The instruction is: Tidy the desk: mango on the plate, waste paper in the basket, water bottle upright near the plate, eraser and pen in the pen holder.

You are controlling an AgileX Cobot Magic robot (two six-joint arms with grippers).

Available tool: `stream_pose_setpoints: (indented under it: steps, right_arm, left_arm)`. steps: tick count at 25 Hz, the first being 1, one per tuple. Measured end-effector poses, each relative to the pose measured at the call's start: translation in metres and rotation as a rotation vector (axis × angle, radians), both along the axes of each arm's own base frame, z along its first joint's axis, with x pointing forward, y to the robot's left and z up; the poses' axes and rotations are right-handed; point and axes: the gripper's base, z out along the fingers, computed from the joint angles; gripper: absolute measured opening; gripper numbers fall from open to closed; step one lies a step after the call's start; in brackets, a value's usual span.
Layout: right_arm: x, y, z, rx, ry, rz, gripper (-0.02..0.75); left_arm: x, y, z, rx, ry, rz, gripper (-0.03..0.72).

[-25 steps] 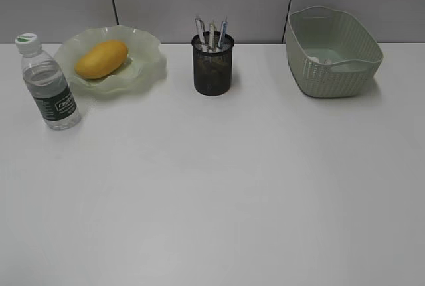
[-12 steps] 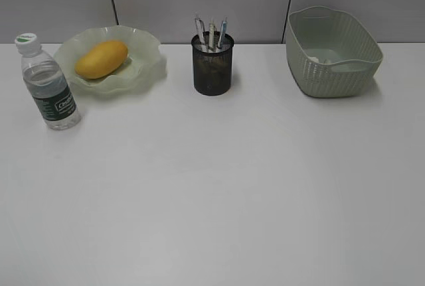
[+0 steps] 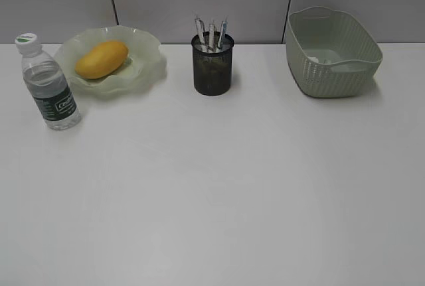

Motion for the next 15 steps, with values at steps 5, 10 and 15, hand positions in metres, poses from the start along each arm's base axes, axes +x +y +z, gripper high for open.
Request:
stream_pose_setpoints:
  steps: [5, 10, 15]
  right_arm:
    - [-0.0095, -0.0008, -0.0004, 0.011, -0.057, -0.114, 0.498]
    - [-0.0098, -0.0005, -0.0004, 0.012, -0.059, -0.135, 0.498]
    - [-0.0098, -0.0005, -0.0003, 0.013, -0.060, -0.135, 0.498]
  left_arm:
    - [-0.0029, -0.0008, -0.0001, -0.003, -0.019, 0.156, 0.241]
    - [-0.0027, -0.0010, -0.0004, -0.002, -0.018, 0.183, 0.239]
    - [-0.0027, -0.0010, -0.0004, -0.002, -0.018, 0.182, 0.239]
